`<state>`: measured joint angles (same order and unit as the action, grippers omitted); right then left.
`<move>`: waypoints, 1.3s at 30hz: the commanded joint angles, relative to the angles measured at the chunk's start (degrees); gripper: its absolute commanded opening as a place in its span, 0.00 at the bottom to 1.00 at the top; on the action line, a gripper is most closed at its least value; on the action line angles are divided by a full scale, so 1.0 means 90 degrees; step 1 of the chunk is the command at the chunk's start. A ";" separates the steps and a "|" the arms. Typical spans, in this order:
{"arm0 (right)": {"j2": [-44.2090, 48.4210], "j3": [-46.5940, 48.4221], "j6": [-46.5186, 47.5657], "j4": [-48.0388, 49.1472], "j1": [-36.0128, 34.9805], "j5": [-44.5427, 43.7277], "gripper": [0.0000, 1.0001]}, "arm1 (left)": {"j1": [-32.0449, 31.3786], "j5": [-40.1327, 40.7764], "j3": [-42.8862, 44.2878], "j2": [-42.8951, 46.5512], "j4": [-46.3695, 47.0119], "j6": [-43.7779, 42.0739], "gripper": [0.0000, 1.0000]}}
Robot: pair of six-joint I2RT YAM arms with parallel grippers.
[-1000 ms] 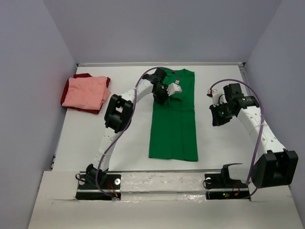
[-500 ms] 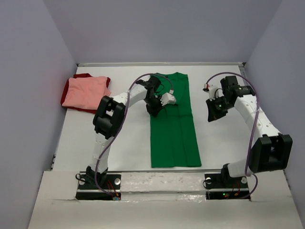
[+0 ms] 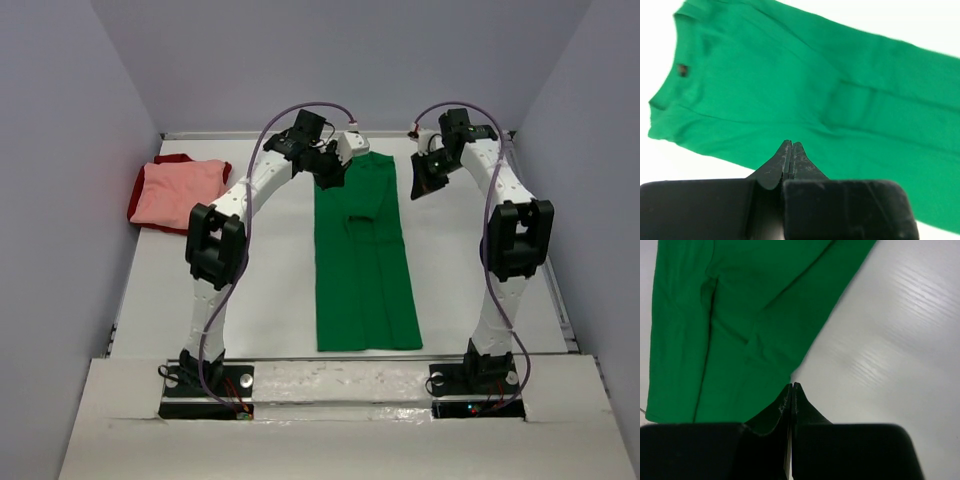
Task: Fold and stack the t-shirts
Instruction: Fold the tshirt
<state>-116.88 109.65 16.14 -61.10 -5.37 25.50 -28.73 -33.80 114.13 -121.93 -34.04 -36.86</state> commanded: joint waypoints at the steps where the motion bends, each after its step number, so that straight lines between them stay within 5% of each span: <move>1: -0.0663 0.0774 -0.0221 -0.0252 -0.0233 0.0429 0.00 | 0.0155 -0.0190 0.0453 -0.0552 0.0578 0.0882 0.00; 6: -0.1680 0.1868 -0.0182 -0.0496 -0.0234 0.0769 0.00 | 0.0262 -0.0063 0.0395 -0.0865 0.1291 0.1497 0.00; 11: -0.2169 0.2338 -0.0250 -0.0223 -0.0351 0.0898 0.00 | 0.0292 -0.0277 0.1233 -0.1588 0.0659 0.1839 0.00; 26: -0.2667 0.1567 -0.0075 -0.0115 -0.0527 0.1044 0.00 | 0.0536 -0.0141 0.0933 -0.1940 0.0316 0.1986 0.00; 39: -0.3263 0.1967 0.0052 -0.0105 -0.0585 0.0956 0.00 | 0.0663 -0.0532 0.1771 -0.2858 -0.0143 0.2074 0.00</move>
<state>-143.55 125.71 14.92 -63.07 -9.85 35.48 -22.59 -37.91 126.96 -145.36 -32.51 -18.94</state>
